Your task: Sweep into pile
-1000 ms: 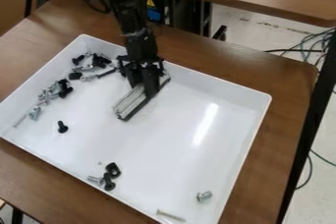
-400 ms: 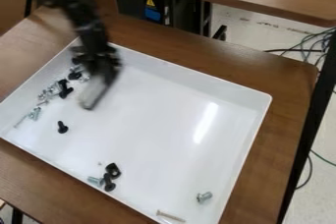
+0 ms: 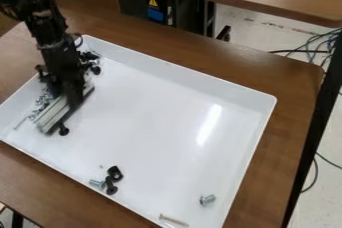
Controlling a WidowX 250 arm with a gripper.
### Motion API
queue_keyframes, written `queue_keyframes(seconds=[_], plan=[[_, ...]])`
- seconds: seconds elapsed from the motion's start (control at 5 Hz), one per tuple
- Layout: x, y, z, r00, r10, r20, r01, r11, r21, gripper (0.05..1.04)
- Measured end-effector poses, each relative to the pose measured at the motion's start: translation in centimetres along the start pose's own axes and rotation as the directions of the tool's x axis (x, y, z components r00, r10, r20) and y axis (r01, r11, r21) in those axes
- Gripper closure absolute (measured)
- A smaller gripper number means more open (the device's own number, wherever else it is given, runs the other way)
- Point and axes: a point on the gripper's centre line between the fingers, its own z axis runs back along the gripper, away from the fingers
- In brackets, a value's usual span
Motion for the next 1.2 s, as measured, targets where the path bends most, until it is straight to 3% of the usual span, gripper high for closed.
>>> queue_keyframes(seconds=[0.2, 0.4, 0.6, 1.0, 1.2], plan=[[0.3, -1.4, 0.2, 0.999, -0.051, 0.011, 0.051, 0.999, 0.014, 0.728], [0.7, -1.7, 2.6, 0.994, -0.075, 0.080, 0.070, 0.996, 0.054, 0.728], [1.0, -4.6, 4.4, 0.987, -0.111, 0.116, 0.100, 0.990, 0.098, 0.728], [-1.8, -14.0, 1.3, 0.977, -0.154, 0.147, 0.164, 0.985, -0.054, 0.728], [-4.1, -18.7, -1.3, 0.980, -0.152, 0.128, 0.167, 0.979, -0.117, 0.728]])
